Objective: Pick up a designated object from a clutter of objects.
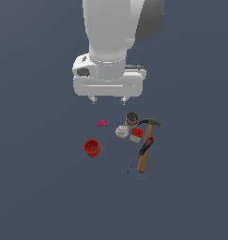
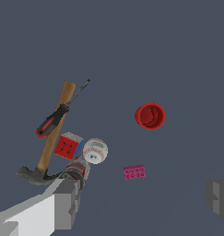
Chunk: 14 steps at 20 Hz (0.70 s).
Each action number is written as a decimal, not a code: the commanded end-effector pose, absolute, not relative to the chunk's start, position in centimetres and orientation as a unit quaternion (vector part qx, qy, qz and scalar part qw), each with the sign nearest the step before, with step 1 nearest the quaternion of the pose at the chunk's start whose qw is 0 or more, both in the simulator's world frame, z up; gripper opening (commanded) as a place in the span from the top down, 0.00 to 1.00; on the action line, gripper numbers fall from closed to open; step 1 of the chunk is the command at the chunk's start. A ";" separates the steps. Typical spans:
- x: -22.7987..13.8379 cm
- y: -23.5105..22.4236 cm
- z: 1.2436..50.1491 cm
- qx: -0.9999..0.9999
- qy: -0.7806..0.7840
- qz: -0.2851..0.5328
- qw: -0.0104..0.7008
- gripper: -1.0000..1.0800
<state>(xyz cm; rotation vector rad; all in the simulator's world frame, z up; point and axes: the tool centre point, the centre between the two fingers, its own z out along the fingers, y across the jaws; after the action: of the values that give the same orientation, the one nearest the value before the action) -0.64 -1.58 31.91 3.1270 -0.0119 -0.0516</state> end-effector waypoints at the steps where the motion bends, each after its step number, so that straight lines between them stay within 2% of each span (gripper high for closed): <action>1: -0.6 -1.6 31.9 1.000 -0.004 -0.016 0.007 0.04; 14: -0.6 0.5 33.2 1.000 0.014 -0.007 0.013 0.04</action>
<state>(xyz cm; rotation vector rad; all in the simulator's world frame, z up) -0.60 0.44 33.15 3.1156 0.0413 -0.0224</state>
